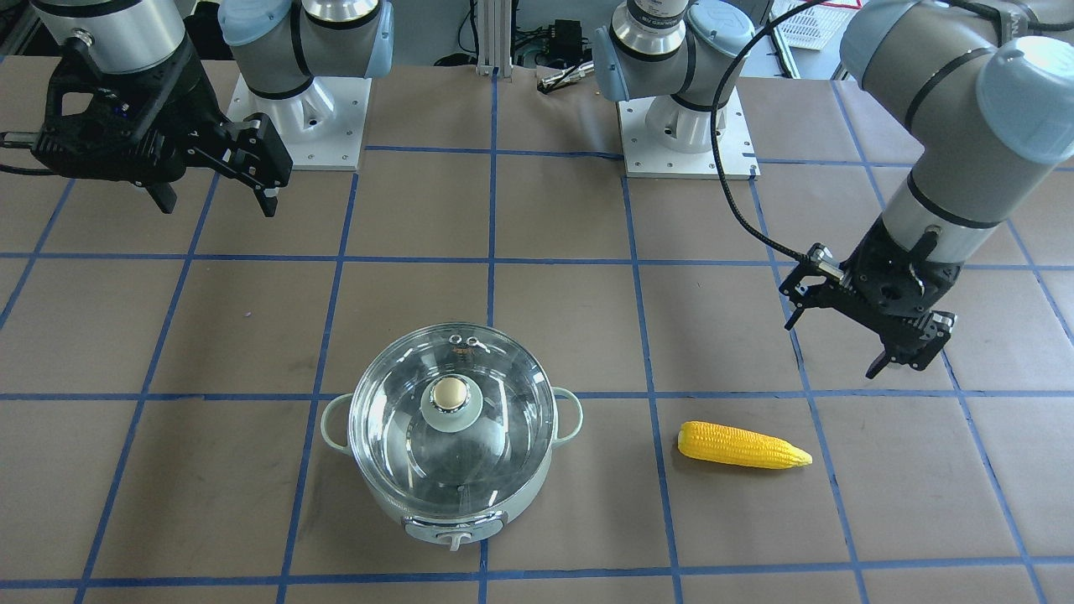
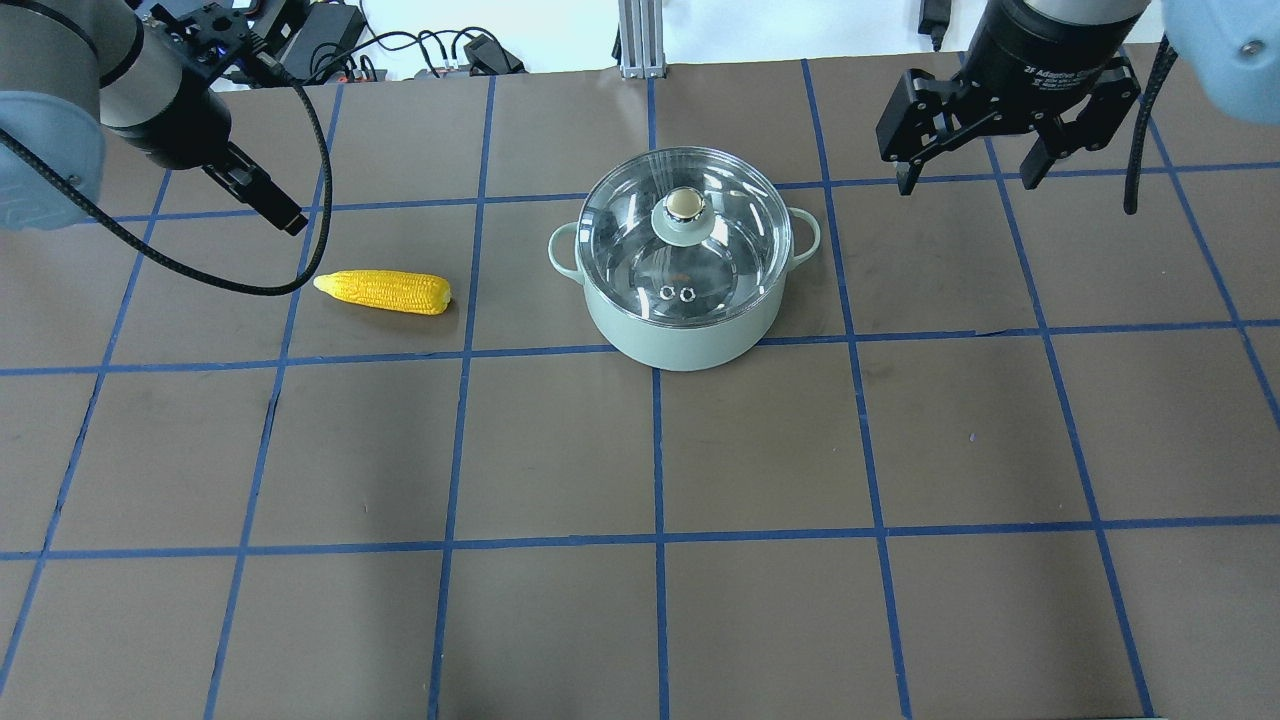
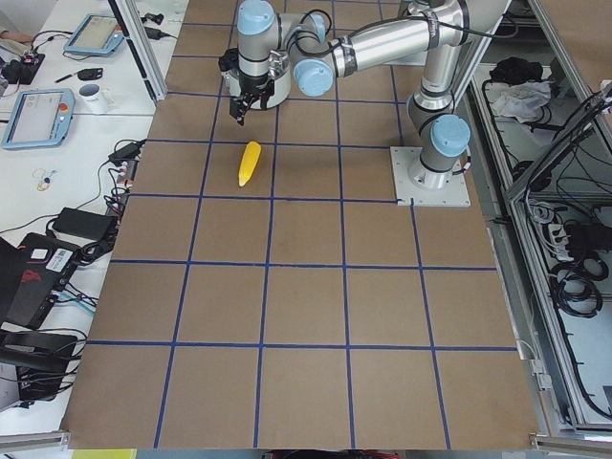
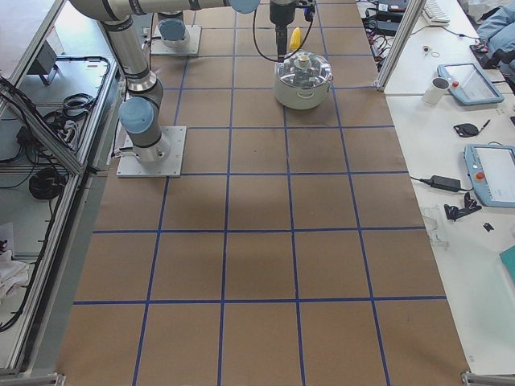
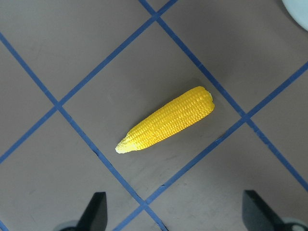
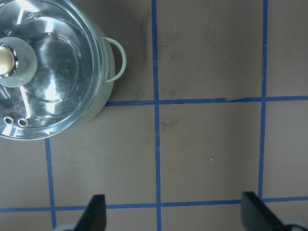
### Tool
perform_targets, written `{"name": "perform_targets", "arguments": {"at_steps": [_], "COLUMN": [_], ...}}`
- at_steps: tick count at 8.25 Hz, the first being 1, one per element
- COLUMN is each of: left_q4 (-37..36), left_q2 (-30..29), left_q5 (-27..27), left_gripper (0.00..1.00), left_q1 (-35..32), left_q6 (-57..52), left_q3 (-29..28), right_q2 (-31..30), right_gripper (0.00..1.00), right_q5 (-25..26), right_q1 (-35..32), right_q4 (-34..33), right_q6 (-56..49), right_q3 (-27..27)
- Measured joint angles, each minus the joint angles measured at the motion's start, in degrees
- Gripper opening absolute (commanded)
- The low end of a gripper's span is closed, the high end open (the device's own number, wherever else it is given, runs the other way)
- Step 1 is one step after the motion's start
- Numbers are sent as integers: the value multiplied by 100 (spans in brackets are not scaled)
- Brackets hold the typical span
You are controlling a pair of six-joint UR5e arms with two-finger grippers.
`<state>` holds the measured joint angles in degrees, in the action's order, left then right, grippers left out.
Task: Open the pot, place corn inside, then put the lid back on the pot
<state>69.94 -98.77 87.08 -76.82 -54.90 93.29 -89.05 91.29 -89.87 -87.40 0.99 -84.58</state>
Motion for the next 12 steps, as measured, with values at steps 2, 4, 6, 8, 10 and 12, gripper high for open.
{"name": "perform_targets", "arguments": {"at_steps": [2, 4, 6, 8, 10, 12], "left_q4": [-356, -612, -730, -995, -1206, -1253], "left_q2": [-308, -624, -914, -1219, -1571, -1844], "left_q5": [-20, -34, -40, -58, -140, -175], "left_gripper": [100, 100, 100, 100, 100, 100], "left_q1": [7, 15, 14, 17, 18, 18], "left_q6": [-964, -1719, -2462, -3117, -3672, -3913], "left_q3": [4, 6, 12, 11, 14, 14], "right_q2": [30, 270, 739, 1242, 1687, 2148], "right_gripper": [100, 100, 100, 100, 100, 100], "right_q5": [7, 16, -22, -68, -71, -40], "right_q1": [76, 114, -39, -402, -934, -1396], "right_q4": [-59, -356, -745, -1287, -1784, -2246], "right_q6": [-46, -116, -81, 124, 603, 1398], "right_q3": [-52, -9, 239, 509, 672, 774]}}
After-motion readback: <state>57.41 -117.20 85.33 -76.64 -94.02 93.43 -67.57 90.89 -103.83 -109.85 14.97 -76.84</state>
